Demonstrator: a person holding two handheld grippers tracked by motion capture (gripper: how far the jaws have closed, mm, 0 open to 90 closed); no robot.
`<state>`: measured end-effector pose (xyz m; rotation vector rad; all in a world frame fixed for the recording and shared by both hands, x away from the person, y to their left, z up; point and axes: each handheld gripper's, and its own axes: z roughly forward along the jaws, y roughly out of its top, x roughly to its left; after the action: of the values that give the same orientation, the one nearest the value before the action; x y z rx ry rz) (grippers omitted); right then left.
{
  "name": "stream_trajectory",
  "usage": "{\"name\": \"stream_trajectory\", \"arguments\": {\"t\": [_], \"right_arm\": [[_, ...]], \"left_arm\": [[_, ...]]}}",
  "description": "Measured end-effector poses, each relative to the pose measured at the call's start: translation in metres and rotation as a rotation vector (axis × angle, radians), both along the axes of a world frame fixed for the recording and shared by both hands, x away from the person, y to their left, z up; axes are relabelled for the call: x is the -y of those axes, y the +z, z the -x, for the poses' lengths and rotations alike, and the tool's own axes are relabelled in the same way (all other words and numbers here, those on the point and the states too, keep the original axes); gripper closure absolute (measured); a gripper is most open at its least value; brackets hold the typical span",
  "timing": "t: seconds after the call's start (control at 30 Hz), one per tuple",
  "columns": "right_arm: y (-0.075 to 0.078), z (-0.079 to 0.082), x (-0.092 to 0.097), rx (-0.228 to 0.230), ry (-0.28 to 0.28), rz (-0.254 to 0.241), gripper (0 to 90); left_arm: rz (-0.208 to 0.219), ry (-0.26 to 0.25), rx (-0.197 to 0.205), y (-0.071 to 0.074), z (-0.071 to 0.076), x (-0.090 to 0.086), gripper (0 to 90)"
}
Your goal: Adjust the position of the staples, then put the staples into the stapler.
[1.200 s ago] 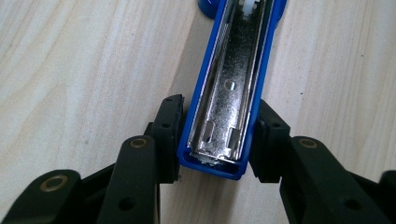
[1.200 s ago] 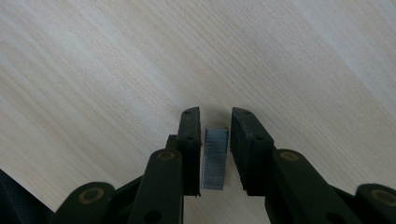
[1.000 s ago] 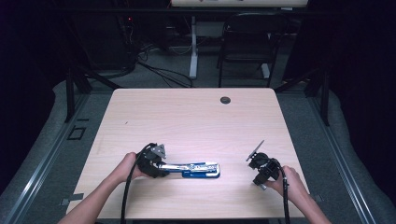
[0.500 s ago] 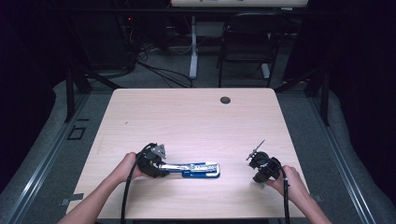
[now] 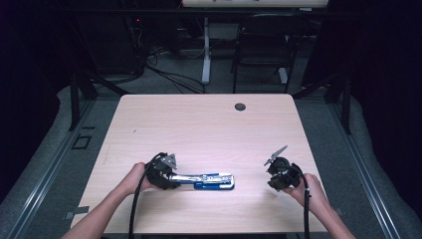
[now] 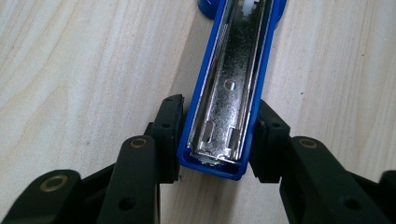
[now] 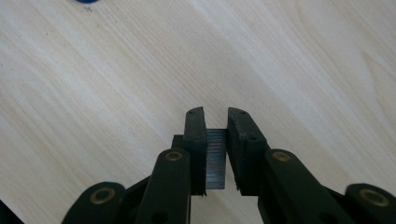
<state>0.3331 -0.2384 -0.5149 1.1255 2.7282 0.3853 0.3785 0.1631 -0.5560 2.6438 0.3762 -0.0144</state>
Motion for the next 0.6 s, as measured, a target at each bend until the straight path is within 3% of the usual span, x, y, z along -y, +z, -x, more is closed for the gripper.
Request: {"name": "stream_trajectory", "arguments": {"t": [0.17, 0.4, 0.6], "right_arm": [[0.005, 0.001, -0.001, 0.057, 0.007, -0.022, 78.7], [0.008, 0.002, -0.006, 0.102, 0.027, -0.046, 78.7], [0.010, -0.001, -0.009, 0.109, 0.063, -0.042, 78.7]], "left_arm": [[0.002, 0.000, 0.000, 0.000, 0.000, 0.000, 61.0], [-0.002, 0.001, 0.002, 0.001, 0.000, 0.000, 61.0], [-0.003, 0.000, 0.002, 0.001, 0.000, 0.000, 61.0]]}}
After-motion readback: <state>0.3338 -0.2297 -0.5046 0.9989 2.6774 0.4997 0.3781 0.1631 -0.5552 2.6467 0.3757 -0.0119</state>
